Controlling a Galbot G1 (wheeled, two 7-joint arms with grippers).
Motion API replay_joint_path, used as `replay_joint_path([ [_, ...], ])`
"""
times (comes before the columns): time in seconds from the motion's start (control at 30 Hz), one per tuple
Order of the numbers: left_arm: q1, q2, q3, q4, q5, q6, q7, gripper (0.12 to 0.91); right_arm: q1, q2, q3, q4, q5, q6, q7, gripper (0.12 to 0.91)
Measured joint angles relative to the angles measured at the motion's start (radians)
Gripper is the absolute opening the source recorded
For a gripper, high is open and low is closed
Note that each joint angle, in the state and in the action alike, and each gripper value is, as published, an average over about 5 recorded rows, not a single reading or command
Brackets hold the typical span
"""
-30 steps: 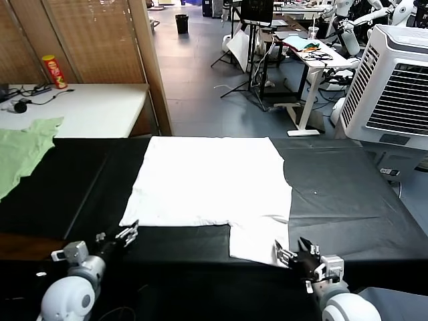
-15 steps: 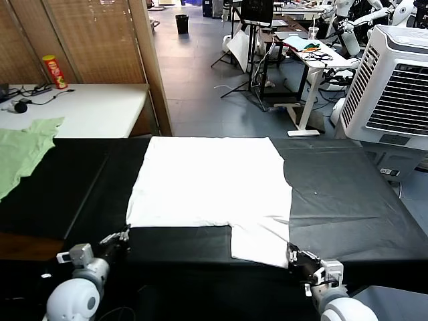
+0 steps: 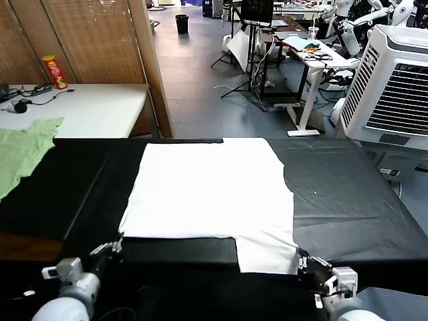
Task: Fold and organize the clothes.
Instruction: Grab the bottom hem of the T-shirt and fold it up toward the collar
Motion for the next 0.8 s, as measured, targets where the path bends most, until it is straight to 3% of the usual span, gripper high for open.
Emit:
replay_joint_path([
  [0.33,-0.093,-0.051,0.025,-0.023,0.036,-0.017,-0.029,0.128,0.286,-0.058,-0.046,-0.242,0.04,0.103,-0.027,0.121],
  [0.6,-0.252,-0.103,0.063,0.071,0.104,-0.037,-0.029,0.128,0.484,-0.071,-0.121,-0.447,0.022,0.138,-0.051,0.121],
  [0.8,-0.355,-0.098,0.1,0.17,0.152,-0.051,-0.007,0.128,0.6,-0.068,-0.17,-0.576,0.0,0.162,-0.09,0.121],
])
